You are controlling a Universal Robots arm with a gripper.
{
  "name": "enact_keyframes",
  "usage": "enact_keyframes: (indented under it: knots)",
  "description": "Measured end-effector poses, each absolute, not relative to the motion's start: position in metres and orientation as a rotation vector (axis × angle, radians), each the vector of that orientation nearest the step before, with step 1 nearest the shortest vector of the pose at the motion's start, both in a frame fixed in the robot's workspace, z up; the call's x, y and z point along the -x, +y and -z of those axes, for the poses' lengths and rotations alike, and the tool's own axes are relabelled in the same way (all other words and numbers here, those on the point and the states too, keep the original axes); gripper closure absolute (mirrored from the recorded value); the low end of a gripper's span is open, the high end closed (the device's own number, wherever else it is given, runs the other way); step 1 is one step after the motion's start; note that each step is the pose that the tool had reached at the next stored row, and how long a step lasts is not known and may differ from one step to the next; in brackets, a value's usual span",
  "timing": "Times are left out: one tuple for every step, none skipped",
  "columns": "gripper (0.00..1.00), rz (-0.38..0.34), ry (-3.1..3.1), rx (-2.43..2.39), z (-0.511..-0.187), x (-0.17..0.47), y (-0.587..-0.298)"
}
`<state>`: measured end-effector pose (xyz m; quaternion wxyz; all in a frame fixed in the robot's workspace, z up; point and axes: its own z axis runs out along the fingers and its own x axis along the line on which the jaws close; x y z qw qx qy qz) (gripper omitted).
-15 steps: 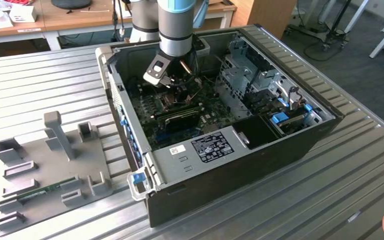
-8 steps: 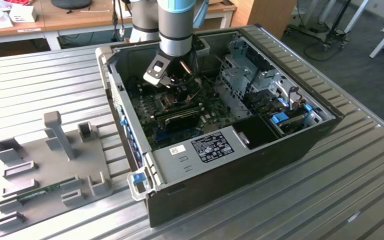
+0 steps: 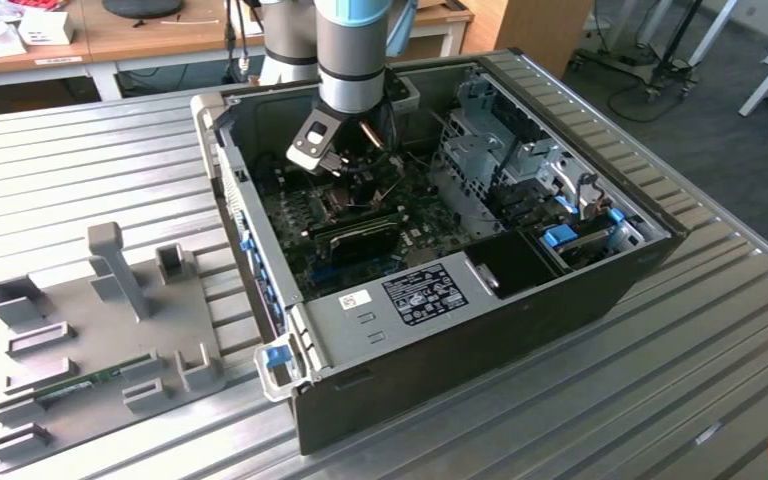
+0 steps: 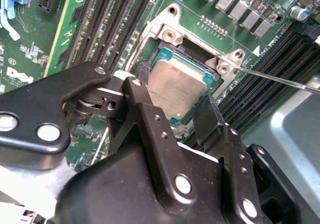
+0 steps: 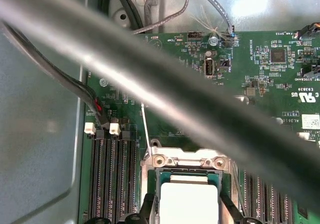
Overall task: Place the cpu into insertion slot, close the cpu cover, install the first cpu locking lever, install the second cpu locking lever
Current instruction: 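Place the cpu into insertion slot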
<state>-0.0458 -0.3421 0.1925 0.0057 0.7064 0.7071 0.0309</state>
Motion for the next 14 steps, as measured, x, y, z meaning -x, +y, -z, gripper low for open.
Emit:
enact_keyframes:
  knots:
    - [0.38, -0.097, 2.213, -2.211, -0.193, 0.046, -0.342]
    - [0.38, -0.097, 2.213, -2.211, -0.194, 0.046, -0.342]
    - [0.38, -0.097, 2.213, -2.211, -0.196, 0.046, -0.342]
    - [0.38, -0.097, 2.213, -2.211, -0.198, 0.046, -0.342]
    - [0.38, -0.097, 2.213, -2.211, -0.2, 0.046, -0.342]
    - [0.38, -0.097, 2.213, -2.211, -0.202, 0.046, -0.342]
    - [0.38, -0.097, 2.213, -2.211, -0.204, 0.046, -0.342]
    - [0.38, -0.097, 2.213, -2.211, -0.206, 0.046, -0.342]
    - [0.38, -0.097, 2.214, -2.211, -0.208, 0.046, -0.342]
    - [0.38, -0.097, 2.214, -2.211, -0.21, 0.046, -0.342]
    - [0.38, -0.095, 2.213, -2.21, -0.211, 0.045, -0.342]
    - [0.38, -0.09, 2.212, -2.209, -0.212, 0.045, -0.342]
    - [0.38, -0.084, 2.21, -2.207, -0.213, 0.044, -0.342]
    - [0.38, -0.079, 2.208, -2.205, -0.214, 0.044, -0.342]
